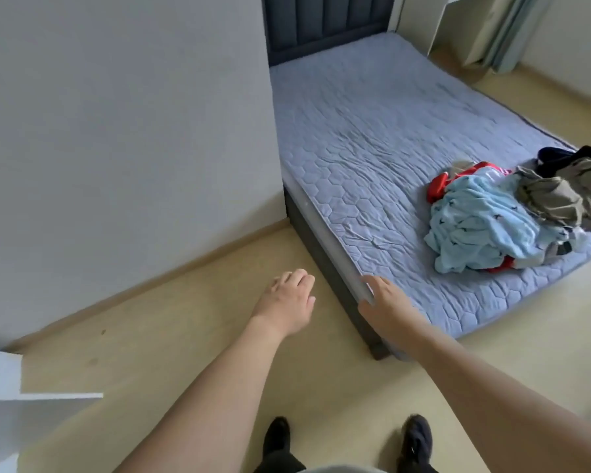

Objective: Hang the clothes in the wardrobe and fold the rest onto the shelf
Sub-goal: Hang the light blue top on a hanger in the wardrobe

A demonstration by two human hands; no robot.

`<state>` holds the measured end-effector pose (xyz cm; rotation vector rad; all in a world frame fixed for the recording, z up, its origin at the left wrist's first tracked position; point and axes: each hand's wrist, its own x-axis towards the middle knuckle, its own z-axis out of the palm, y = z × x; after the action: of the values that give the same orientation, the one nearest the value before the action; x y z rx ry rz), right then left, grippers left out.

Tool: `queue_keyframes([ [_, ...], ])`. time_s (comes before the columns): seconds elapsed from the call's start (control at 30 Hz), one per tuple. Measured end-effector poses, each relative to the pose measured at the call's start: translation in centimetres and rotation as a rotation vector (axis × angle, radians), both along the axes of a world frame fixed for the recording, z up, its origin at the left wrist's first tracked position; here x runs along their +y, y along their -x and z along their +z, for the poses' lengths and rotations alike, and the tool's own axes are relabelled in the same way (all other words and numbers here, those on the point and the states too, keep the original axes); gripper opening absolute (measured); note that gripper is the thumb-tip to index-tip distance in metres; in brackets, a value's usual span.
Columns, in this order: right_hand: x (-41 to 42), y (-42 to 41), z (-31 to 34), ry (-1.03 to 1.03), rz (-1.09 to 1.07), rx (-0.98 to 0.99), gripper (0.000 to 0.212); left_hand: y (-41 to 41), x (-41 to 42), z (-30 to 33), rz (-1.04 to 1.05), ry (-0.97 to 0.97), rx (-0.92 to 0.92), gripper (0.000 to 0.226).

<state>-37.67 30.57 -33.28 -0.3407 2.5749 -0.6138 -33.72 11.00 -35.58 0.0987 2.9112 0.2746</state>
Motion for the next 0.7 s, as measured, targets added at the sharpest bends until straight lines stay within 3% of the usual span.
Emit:
queue_keyframes([
  [0.4,28.3,14.6,0.0,-0.03,-0.118,-0.038,0.047,16.3,27.3,0.1,-0.021,-0.126,0.0,0.045],
  [0.7,36.3,26.1,-0.6,-0.033,-0.158,-0.068,0.055,27.9,30.9,-3.0,0.137,-0.123,-0.113,0.039],
])
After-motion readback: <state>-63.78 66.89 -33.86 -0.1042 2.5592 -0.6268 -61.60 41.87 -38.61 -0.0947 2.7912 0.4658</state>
